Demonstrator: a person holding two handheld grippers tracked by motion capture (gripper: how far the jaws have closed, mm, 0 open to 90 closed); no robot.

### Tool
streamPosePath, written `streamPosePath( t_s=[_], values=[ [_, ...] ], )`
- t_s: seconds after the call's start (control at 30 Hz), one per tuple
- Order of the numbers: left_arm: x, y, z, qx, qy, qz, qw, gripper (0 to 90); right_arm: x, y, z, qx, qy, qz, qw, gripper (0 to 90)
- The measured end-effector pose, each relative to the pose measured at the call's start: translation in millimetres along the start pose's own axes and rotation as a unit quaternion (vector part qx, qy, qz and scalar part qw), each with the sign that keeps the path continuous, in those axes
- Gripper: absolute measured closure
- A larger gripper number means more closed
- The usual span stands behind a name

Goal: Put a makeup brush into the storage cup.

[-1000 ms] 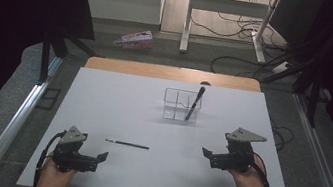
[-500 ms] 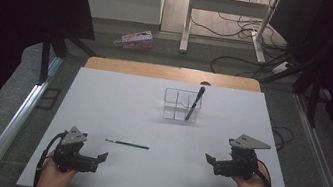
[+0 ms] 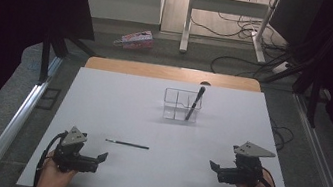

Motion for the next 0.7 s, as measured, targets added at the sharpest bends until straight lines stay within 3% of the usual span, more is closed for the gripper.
streamPosePath(
  t_s=[0.7],
  values=[
    [0.0, -0.6, -0.6, -0.002, -0.001, 0.001, 1.0000, 0.9, 16.1, -6.8, -2.8, -0.004, 0.008, -0.023, 0.9997, 1.1]
  ],
)
Point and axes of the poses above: each handheld gripper's, and its own axes: y roughly forward along the jaws, x roughly out of its underside, z roughly to its right, the point moved 2 cm from there along y, roughly forward along the jaws, and after that the axes turned 14 degrees about -y, right-handed, at the moved point
